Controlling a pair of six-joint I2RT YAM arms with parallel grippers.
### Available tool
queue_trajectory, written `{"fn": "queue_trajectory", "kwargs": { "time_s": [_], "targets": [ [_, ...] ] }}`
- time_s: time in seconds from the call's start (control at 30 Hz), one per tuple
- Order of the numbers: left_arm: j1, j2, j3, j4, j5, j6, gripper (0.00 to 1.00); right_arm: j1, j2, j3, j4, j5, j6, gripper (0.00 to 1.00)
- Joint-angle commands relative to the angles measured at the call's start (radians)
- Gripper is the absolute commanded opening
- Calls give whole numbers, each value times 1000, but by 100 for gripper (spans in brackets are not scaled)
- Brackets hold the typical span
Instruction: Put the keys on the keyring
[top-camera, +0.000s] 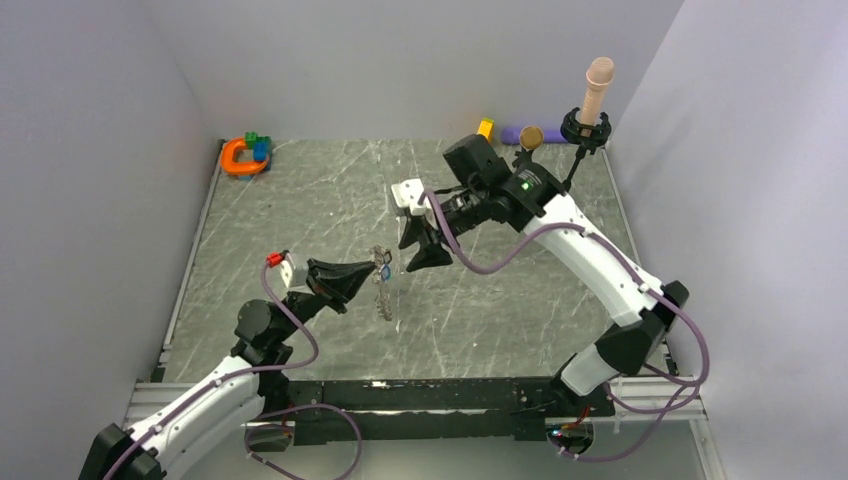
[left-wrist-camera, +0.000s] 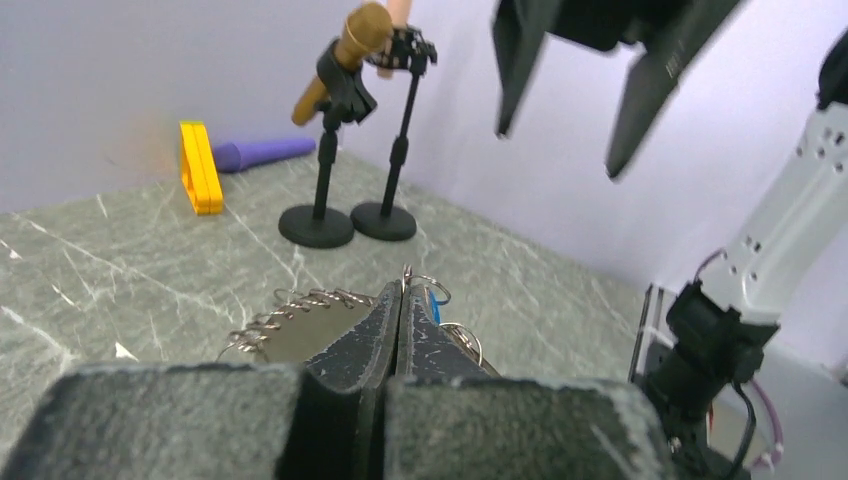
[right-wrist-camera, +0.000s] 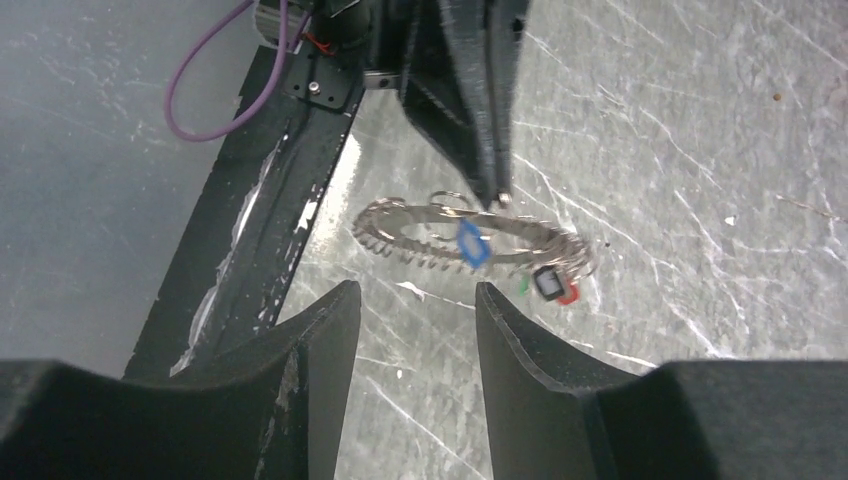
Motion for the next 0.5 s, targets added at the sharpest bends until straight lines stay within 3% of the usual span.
{"fn": "queue_trajectory", "kwargs": {
  "time_s": [0.0,0.23,0.47],
  "targets": [
    [-4,58,33,350,-84,-128,0,50,-77,-96,164,86,76,50],
    [-3,131,94,389,-51,-141,0,84,-103,-220,500,251,410,50],
    [-4,90,132,254,-59,-90,0,85,-80,-196,550,359,510,49]
  ]
}}
